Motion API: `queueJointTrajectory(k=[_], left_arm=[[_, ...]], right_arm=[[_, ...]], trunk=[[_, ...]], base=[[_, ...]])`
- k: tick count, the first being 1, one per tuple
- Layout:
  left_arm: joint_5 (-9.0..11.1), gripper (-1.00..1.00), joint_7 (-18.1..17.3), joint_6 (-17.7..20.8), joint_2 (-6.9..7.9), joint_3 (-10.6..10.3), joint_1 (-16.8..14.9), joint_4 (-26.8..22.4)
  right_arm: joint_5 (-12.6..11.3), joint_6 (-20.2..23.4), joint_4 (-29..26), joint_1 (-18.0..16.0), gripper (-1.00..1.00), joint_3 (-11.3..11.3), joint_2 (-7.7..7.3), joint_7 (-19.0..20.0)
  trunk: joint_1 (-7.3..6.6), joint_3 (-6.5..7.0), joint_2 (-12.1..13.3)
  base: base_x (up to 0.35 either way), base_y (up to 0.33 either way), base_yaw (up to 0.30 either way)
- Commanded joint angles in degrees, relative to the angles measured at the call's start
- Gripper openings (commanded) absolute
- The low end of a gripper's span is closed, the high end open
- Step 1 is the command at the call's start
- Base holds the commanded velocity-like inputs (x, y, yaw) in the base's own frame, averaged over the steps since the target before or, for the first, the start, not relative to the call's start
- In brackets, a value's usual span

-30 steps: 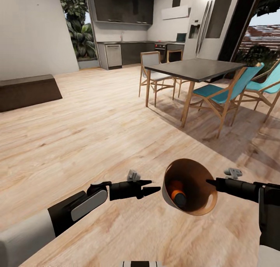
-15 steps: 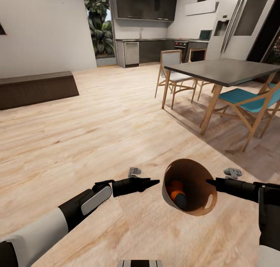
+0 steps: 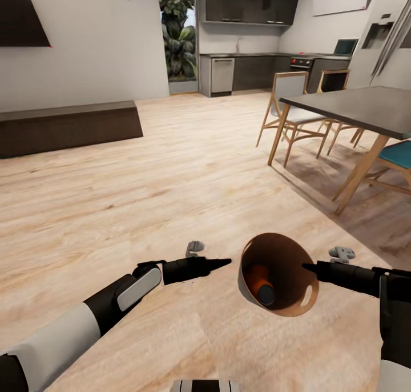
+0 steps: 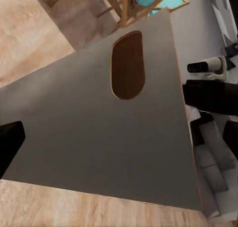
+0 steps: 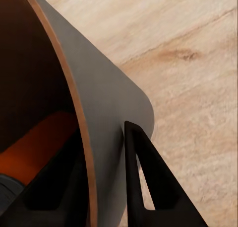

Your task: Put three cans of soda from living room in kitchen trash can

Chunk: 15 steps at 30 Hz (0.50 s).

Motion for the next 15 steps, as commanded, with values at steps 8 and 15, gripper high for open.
queueJointTrajectory(k=[8,15], left_arm=[[0.08,1.0,0.23,0.16,-0.75,0.32,0.0,3.63],[0.02,1.0,0.16,0.25,-3.59,0.31,0.0,9.08]], right_arm=[[-0.9,0.75,-0.02,-0.02,-1.0,0.02,0.02,0.21],[-0.9,0.75,-0.02,-0.02,-1.0,0.02,0.01,0.21]], trunk=[[-0.01,-0.44,0.0],[-0.01,-0.84,0.0]], base=[[0.3,0.145,0.247],[0.334,0.003,0.241]])
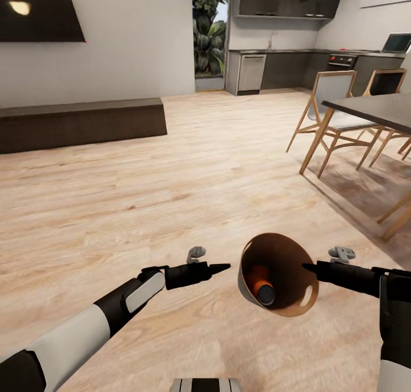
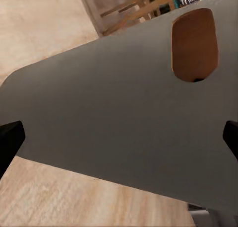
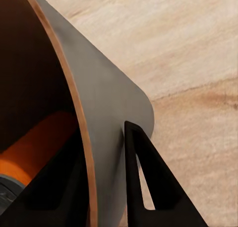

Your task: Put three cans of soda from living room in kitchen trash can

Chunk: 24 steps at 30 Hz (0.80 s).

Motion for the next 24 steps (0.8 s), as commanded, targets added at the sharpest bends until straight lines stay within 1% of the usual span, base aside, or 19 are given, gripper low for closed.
queueJointTrajectory(k=[1,15,19,24], left_arm=[[0.0,1.0,0.0,0.0,-0.04,0.0,0.0,0.07],[0.0,1.0,-0.16,0.01,-0.11,0.09,0.0,0.14],[-0.08,1.0,-0.22,0.03,-0.11,0.09,0.0,0.09],[-0.09,1.0,-0.27,0.04,-0.11,0.09,0.0,0.08]], right_arm=[[-0.86,0.71,-0.02,-0.01,-1.0,0.02,0.02,0.21],[-0.92,0.71,-0.03,-0.01,-1.0,-0.06,-0.05,0.28],[-0.99,0.71,-0.1,-0.01,-1.0,-0.15,-0.08,1.31],[-1.03,0.71,-0.11,-0.01,-1.0,-0.64,-0.46,1.68]], trunk=[[-0.01,-0.05,0.0],[-0.01,-0.89,0.0],[-0.01,-1.13,0.0],[-0.01,-1.43,0.0]], base=[[0.336,0.0,0.238],[0.336,0.0,0.232],[0.336,0.0,0.231],[0.336,0.0,0.227]])
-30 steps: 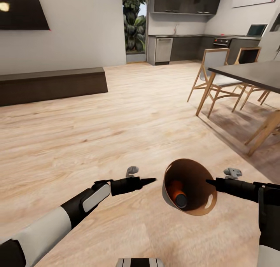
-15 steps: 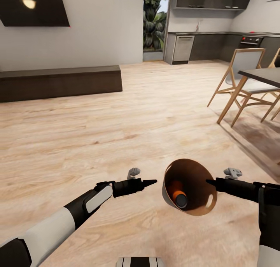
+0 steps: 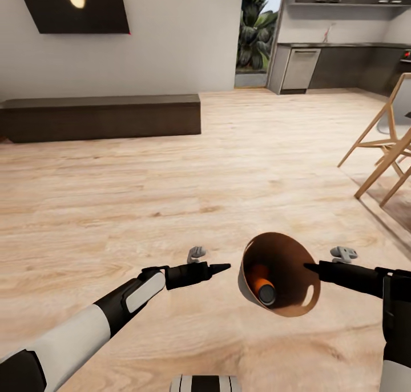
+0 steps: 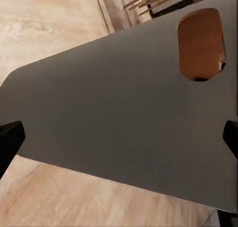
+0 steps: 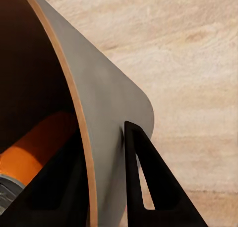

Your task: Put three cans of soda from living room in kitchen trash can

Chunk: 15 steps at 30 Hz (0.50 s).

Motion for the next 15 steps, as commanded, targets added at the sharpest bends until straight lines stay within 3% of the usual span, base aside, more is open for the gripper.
queueJointTrajectory(k=[1,15], left_arm=[[0.01,1.0,-0.01,0.02,0.0,0.0,0.0,0.01],[-0.08,1.0,0.0,-0.02,0.0,0.0,0.0,0.04]], right_arm=[[-1.13,0.96,-0.03,-0.01,-1.0,0.01,-0.03,0.27],[-1.06,0.96,-0.06,-0.01,-1.0,0.25,-0.28,0.13]], trunk=[[-0.01,-0.06,0.0],[-0.01,-0.91,0.0]], base=[[0.336,0.0,0.223],[0.336,0.0,0.221]])
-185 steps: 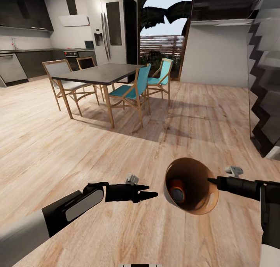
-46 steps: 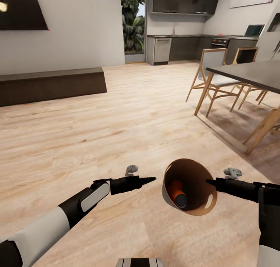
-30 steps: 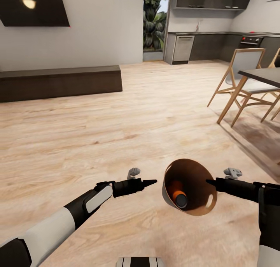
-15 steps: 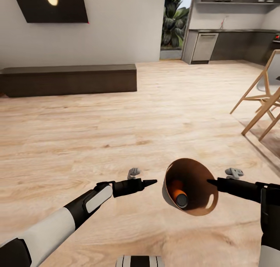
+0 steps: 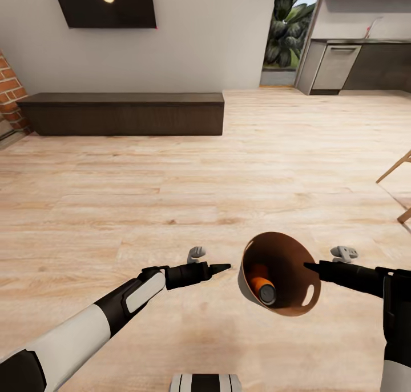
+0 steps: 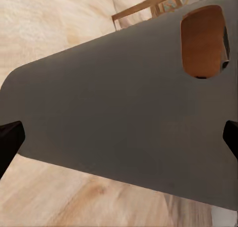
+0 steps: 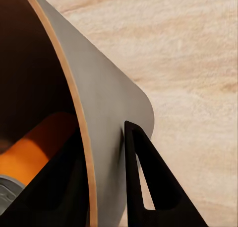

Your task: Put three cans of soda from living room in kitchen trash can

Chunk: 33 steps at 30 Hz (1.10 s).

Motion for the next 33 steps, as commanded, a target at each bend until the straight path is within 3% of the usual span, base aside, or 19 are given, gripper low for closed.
queueJointTrajectory(k=[1,7,33], left_arm=[[0.0,1.0,-0.02,0.01,0.0,0.0,0.0,-0.01],[0.0,1.0,-0.09,0.01,0.0,0.09,0.0,-0.03],[-0.4,1.0,-0.44,-0.96,0.42,0.16,0.0,0.06]], right_arm=[[-0.64,0.54,-0.08,-0.01,-1.0,0.02,-0.11,0.21],[-0.78,0.54,-0.24,0.19,-1.0,0.17,-1.2,0.28],[-0.89,0.38,-0.24,0.34,-1.0,0.38,-1.09,1.84]], trunk=[[-0.01,-0.06,0.0],[-0.01,-0.43,0.0],[-0.01,-2.04,0.0]], base=[[0.336,0.0,0.22],[0.336,0.0,0.22],[0.336,0.0,0.218]])
